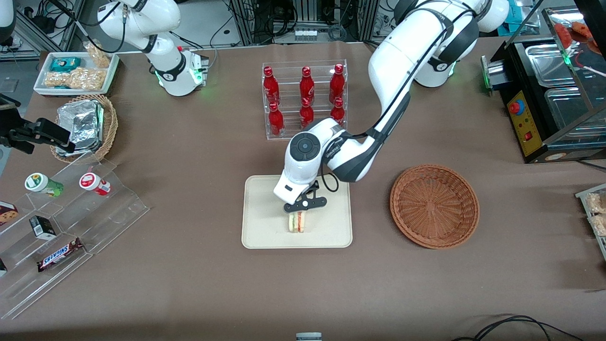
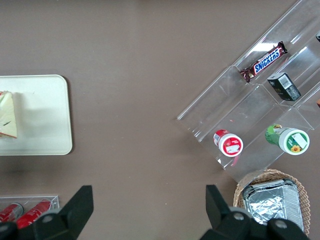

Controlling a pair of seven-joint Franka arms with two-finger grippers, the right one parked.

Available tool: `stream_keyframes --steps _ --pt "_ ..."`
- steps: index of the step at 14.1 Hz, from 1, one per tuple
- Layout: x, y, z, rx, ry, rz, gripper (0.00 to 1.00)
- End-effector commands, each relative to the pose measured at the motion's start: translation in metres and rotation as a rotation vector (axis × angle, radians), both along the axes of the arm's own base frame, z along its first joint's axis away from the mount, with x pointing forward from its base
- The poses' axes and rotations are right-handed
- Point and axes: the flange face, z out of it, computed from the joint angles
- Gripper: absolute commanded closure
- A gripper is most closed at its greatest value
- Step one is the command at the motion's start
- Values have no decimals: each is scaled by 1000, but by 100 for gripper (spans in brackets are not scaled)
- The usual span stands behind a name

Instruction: Place sandwich from basket to tray

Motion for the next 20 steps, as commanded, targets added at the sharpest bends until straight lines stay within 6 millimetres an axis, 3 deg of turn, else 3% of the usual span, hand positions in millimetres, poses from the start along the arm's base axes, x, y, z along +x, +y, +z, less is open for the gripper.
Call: stream_keyframes --steps 1,2,3,4,6,8,13,15,17,20 --pt "2 -7 -10 -4 -16 9 92" --pt "1 -8 -13 -11 -18 10 87" --pt "1 -8 -16 -14 -13 22 66" --pt "2 -7 -13 -19 -11 33 1" --pt "5 -6 9 -25 -25 41 0" --pt "5 -1 54 -10 -29 43 0" --pt "-17 34 186 97 -36 27 0" --pt "-14 80 207 144 -20 93 0" --pt "-13 116 202 220 30 114 0" --pt "10 197 209 252 51 151 0"
